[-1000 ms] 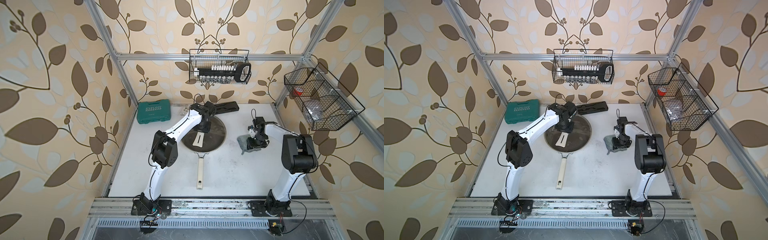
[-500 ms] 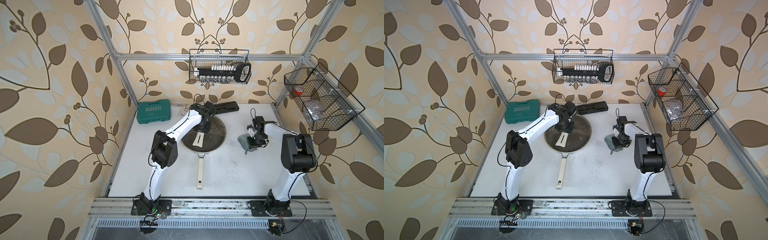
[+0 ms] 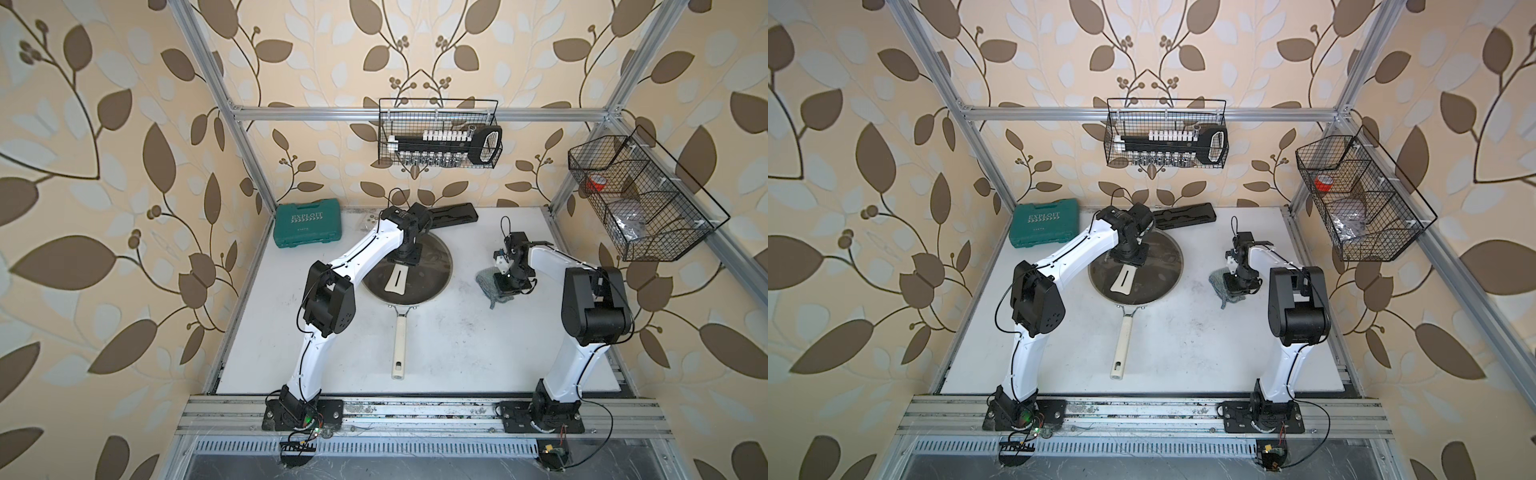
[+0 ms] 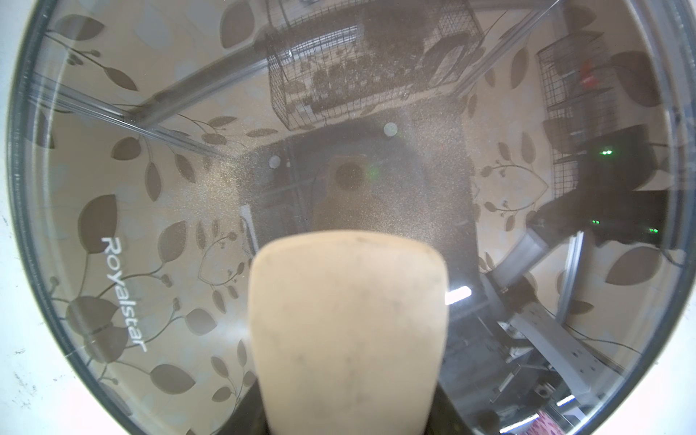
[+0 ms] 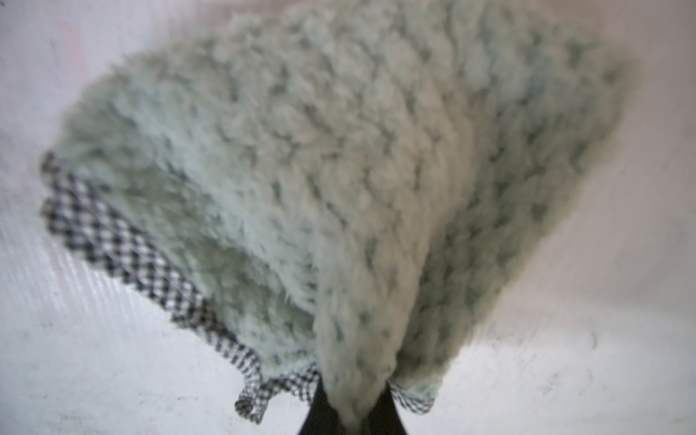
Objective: Wipe the pot lid with a cloth
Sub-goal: Pick up the cleaning item at the center of the board.
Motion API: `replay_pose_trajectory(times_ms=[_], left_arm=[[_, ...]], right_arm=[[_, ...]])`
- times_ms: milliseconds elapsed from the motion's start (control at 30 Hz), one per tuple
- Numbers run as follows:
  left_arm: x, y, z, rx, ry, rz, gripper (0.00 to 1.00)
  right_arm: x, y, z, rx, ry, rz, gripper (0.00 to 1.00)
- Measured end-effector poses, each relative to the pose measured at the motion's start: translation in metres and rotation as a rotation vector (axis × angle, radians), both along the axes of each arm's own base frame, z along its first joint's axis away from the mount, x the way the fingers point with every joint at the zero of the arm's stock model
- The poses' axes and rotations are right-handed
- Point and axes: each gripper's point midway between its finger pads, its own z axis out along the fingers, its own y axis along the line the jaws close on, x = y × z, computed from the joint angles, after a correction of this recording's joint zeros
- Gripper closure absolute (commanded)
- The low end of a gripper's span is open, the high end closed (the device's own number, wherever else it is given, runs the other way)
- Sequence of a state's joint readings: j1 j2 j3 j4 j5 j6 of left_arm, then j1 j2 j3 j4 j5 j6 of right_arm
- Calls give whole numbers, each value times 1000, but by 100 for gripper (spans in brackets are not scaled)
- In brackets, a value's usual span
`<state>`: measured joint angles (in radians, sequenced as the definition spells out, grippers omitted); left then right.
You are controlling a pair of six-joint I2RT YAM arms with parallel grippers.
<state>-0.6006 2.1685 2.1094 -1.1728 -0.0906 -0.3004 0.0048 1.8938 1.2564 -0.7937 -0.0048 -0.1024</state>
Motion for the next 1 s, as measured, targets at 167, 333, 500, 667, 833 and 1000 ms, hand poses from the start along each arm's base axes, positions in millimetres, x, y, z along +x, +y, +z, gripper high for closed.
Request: replay_pose_trajectory(times_ms=[167,333,500,667,833,1000], left_arm=[[1,1,0,7,-4,-2,100],[2,3,1,16,-12,1,100],[3,6,4,30,-25,0,100],[3,16,9,67,-40,4,100],[5,24,19,66,-52,10,100],[0,32,31,48,-82,17,100]], right_arm=[[0,0,0,2,0,4,100],[0,1,0,2,0,7,100],[0,1,0,2,0,10,100],[0,1,0,2,0,12,100],[0,1,0,2,0,15,100],[0,1,0,2,-1,17,100]])
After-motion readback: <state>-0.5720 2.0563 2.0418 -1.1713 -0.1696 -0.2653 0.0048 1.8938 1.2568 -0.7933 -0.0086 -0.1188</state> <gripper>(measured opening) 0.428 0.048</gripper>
